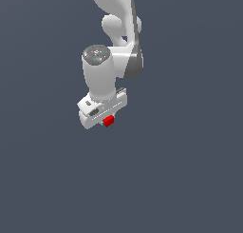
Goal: Pick up the red cube and move it to a goal position.
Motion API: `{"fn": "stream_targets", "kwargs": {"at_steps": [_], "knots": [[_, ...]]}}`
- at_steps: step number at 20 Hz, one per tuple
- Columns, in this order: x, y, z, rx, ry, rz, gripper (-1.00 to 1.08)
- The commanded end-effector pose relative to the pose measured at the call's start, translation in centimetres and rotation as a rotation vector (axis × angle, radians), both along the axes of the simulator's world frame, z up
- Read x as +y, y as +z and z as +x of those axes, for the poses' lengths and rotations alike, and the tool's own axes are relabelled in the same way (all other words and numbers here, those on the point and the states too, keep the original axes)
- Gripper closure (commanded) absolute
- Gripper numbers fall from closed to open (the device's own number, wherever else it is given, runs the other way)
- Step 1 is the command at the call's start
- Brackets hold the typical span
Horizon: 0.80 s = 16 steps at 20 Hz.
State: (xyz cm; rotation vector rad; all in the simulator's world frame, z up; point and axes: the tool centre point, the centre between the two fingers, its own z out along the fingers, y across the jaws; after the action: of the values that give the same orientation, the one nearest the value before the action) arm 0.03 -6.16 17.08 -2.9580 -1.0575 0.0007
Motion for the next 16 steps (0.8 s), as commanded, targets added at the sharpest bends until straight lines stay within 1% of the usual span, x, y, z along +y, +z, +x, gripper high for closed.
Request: {"fn": "stream_targets", "kwargs": {"at_steps": [1, 16], "knots": [[0.1, 3.1, 0.0, -0.001, 0.0, 0.0, 1.08], [0.2, 19.8, 0.6, -0.001, 0.0, 0.001, 1.08]]}}
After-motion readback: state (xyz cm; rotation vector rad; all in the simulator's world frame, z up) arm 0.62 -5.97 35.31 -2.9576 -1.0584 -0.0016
